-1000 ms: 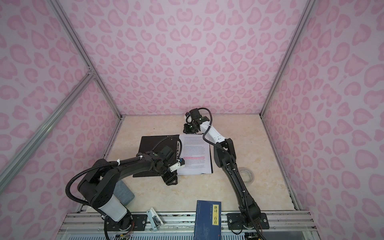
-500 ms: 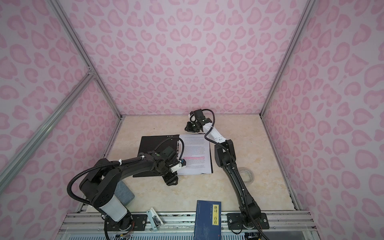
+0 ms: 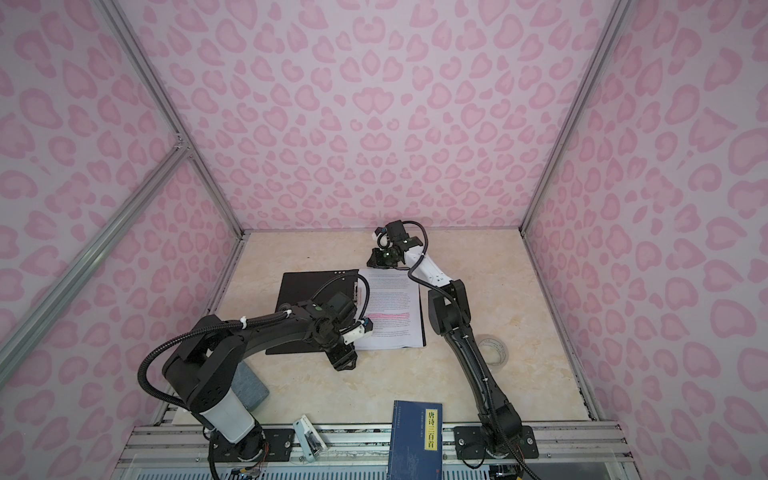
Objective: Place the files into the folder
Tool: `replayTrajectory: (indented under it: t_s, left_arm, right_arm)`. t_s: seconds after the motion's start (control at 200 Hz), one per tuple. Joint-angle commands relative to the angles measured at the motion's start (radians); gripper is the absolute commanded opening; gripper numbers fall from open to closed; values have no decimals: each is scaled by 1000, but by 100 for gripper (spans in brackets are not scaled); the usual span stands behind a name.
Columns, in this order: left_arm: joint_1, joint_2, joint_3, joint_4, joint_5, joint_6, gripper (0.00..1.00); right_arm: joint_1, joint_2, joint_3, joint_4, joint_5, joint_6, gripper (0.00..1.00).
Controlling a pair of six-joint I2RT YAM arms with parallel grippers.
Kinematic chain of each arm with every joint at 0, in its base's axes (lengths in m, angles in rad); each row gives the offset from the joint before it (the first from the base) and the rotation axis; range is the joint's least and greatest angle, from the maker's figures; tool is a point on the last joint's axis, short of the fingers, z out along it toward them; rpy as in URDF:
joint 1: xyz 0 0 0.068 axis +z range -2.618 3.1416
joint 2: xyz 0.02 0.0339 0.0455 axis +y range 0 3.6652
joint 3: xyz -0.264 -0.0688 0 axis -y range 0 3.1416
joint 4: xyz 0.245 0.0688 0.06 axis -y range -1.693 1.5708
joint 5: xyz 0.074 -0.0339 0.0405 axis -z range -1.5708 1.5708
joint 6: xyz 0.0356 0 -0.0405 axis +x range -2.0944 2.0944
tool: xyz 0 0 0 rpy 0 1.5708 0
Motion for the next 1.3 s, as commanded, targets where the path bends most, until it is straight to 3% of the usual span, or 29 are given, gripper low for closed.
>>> replayTrajectory:
  t_s: [0.0,0.32,0.51,0.75,0.86,1.07,1.295]
  left_arm:
    - [-3,64,-29,-30,-81,-11,67]
    - [-3,72,-27,-35,-79,-15,67]
    - [-3,63,-27,-44,-71,-14,67]
    - [-3,-20,-23,-112,-53,22,67]
    - [-3,-82,0,-169,-32,40,67]
    - [-3,-206,68,-260,12,52,68]
    - [65,-252,169,-243,-6,-17,70]
  right_arm:
    - [3,-4,-2,-102,22,-53,15]
    - [4,-19,-2,-122,16,-73,13]
    - [-7,-31,-2,-66,20,-22,24]
    - [-26,-148,-35,-8,171,50,27]
    - [-45,-289,-169,24,219,59,30]
    - [-121,-620,-646,154,238,97,34]
    - [-232,-770,-992,243,174,108,38]
